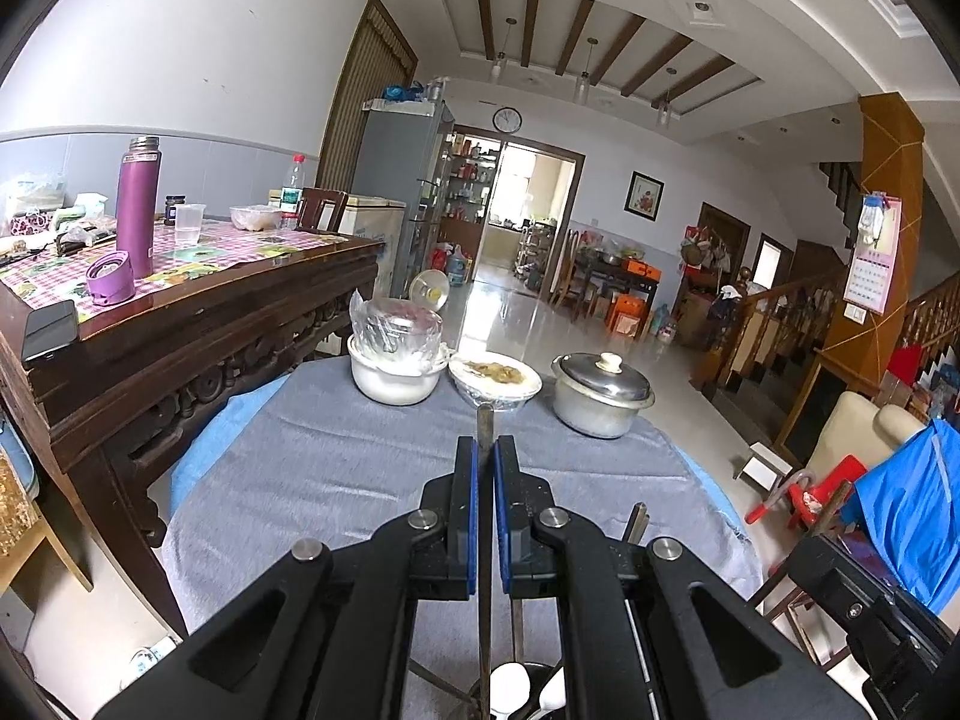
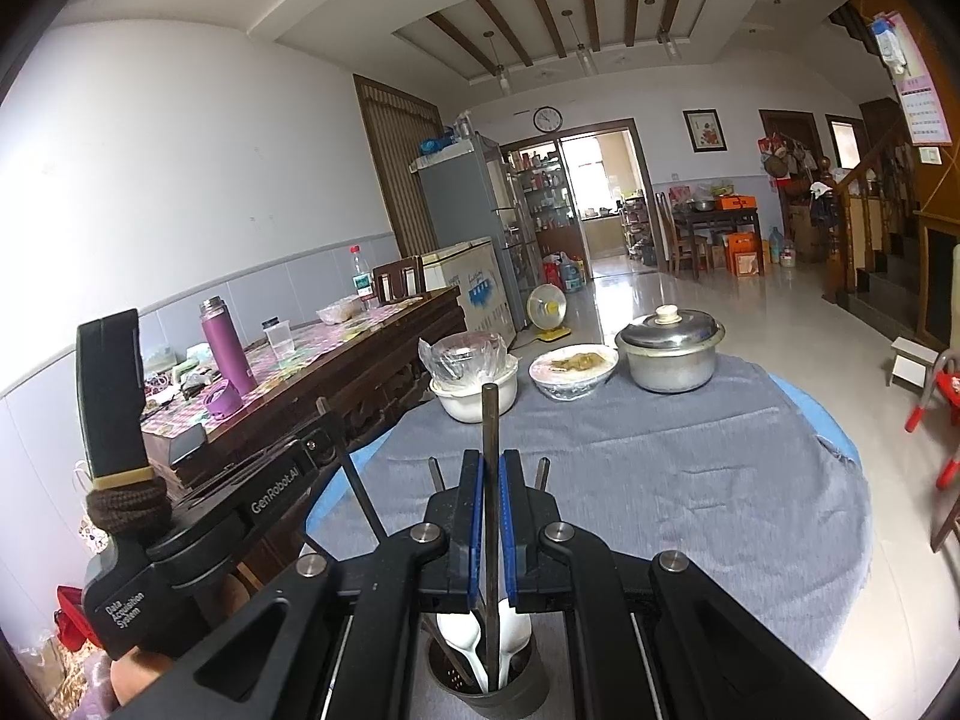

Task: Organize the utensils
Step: 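Lower both chopsticks into the mesh cup beside the white spoons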

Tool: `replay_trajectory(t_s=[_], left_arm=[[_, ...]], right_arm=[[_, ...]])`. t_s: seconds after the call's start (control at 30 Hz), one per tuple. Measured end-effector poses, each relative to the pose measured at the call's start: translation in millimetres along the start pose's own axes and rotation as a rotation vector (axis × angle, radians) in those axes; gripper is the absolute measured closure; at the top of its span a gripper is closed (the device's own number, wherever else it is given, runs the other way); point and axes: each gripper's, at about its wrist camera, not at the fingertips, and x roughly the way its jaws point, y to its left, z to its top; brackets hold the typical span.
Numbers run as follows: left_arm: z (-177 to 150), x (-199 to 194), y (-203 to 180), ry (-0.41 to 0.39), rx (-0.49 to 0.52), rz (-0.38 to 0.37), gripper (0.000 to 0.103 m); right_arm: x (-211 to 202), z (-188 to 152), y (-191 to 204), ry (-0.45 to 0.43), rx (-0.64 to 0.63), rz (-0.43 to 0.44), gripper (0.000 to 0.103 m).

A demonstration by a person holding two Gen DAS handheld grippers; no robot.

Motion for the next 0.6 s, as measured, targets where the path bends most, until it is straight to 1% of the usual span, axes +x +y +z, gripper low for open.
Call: replay_trajectory(t_s=[0.6], left_arm=[[-8.3,7.8,5.7,0.027,0.004,0.014,0.098]], right_arm=[[3.1,-7.8,5.4,0.02,-0.02,0.0,0.097]])
